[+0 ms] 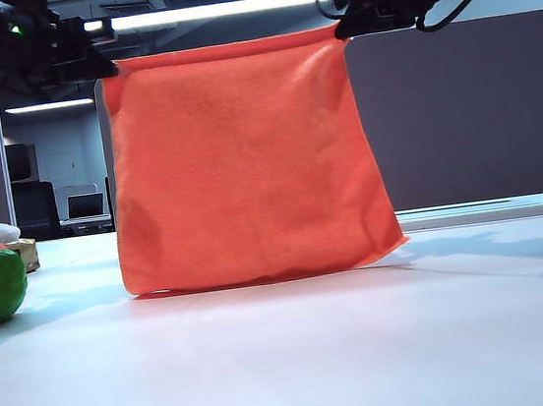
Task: Pick up the cloth from the table and use it to cover the mirror.
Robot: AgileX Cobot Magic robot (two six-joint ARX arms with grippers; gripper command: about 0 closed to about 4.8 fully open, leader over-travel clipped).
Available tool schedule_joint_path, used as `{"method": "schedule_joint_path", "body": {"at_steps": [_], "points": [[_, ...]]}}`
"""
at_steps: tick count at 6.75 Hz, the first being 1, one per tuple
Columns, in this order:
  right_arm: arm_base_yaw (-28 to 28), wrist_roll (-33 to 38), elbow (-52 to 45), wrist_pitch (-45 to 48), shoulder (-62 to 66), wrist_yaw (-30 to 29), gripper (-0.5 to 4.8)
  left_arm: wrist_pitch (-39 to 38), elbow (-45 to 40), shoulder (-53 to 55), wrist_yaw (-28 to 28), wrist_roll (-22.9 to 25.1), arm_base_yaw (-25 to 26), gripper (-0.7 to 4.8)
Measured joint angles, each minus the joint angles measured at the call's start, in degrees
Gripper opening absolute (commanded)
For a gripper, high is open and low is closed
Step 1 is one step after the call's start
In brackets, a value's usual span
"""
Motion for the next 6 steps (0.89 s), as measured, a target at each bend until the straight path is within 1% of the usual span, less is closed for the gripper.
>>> {"method": "schedule_joint_path", "body": {"at_steps": [1, 4, 6], "points": [[-0.1, 0.0, 0.1, 1.0, 3.3, 2.7, -0.08, 0.5, 5.9, 5.4, 1.3, -1.5, -0.2, -0.06], [0.0, -0.3, 0.1, 4.7, 3.9, 5.2, -0.07, -1.9, 6.3, 5.8, 1.5, -1.5, -0.2, -0.06], [0.0, -0.2, 0.1, 5.1, 3.9, 5.8, -0.06, -4.1, 6.3, 5.8, 1.6, -1.5, -0.3, -0.06]]}}
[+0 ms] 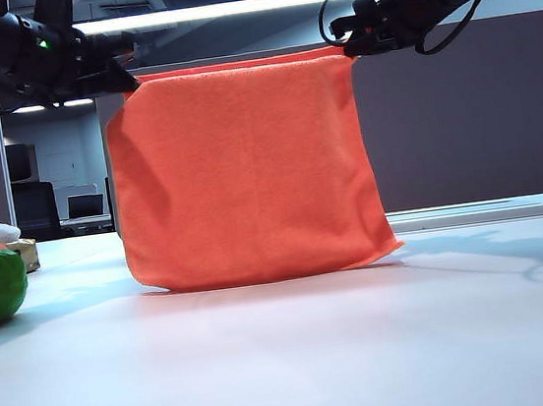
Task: Pick up the cloth from the table and use it to cover the mirror.
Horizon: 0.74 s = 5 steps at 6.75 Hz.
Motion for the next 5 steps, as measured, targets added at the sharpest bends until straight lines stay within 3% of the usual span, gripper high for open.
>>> {"method": "schedule_joint_path", "body": {"at_steps": [1, 2, 3, 4, 5], "points": [[0.0, 0.0, 0.0, -0.6, 0.0, 0.0, 0.04, -0.6, 0.0, 0.0, 0.0, 0.0, 0.0, -0.06], [0.0, 0.0, 0.0, -0.7, 0.0, 0.0, 1.64, -0.6, 0.0, 0.0, 0.0, 0.0, 0.0, 0.63], [0.0, 0.0, 0.0, -1.6, 0.0, 0.6, 1.76, -0.6, 0.0, 0.0, -0.1, 0.0, 0.0, 1.17], [-0.1, 0.0, 0.0, -1.8, 0.0, 0.7, 2.16, -0.7, 0.0, 0.0, -0.1, -0.1, 0.0, 2.36], [-0.1, 0.2, 0.0, -2.0, 0.0, 0.7, 2.16, -0.6, 0.0, 0.0, -0.1, 0.0, 0.0, 2.70]]}}
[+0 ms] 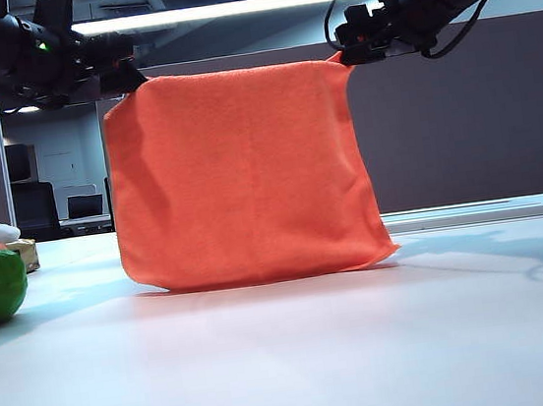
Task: Pick up the cloth from the table and use it to cover the mirror.
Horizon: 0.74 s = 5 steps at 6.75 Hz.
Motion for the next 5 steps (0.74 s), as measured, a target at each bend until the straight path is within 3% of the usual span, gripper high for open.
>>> {"method": "schedule_joint_path", "body": {"at_steps": [1, 2, 4, 5], "points": [[0.0, 0.0, 0.0, 0.0, 0.0, 0.0, 2.53, 0.0, 0.0, 0.0, 0.0, -0.1, 0.0, 3.81], [0.0, 0.0, 0.0, 0.0, 0.0, 0.0, 3.16, 0.0, 0.0, 0.0, -0.3, -0.1, 0.2, 4.32], [0.0, 0.0, 0.0, -6.1, 0.0, 3.1, 3.16, -5.8, 0.0, 0.0, -9.9, -0.1, 0.2, 4.32], [0.0, 0.0, 0.0, -7.0, 0.0, 3.1, 3.16, -6.6, 0.0, 0.0, -10.6, -0.1, 0.2, 4.32]]}}
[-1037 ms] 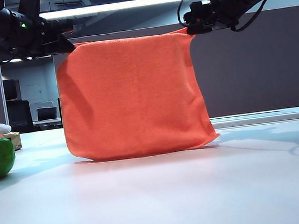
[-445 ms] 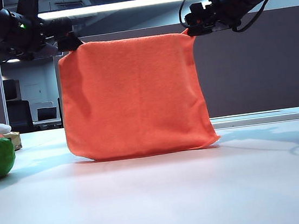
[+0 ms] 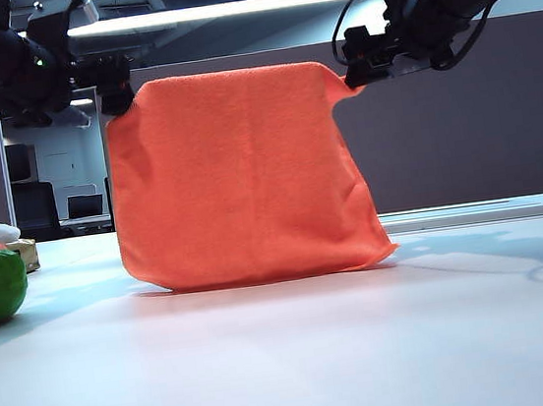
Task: Pick up the cloth from the table and use it to cover the mirror.
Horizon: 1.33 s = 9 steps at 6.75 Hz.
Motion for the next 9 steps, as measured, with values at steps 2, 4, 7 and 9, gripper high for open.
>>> {"method": "schedule_joint_path", "body": {"at_steps": [2, 4, 7, 9], "points": [[0.0, 0.0, 0.0, -4.5, 0.0, 0.9, 3.16, -3.5, 0.0, 0.0, -1.6, 0.0, 0.0, 4.32], [0.0, 0.0, 0.0, -8.6, 0.0, 1.5, 3.16, -8.0, 0.0, 0.0, -3.8, 0.1, 0.0, 4.32], [0.0, 0.0, 0.0, -12.7, 0.0, 10.7, -0.07, -13.6, 0.0, 0.0, -13.9, 0.4, 0.0, -0.06], [0.0, 1.2, 0.0, -10.5, -0.8, 21.0, -0.07, -13.9, 0.0, -1.8, -19.1, 1.6, 1.1, -0.06]]}}
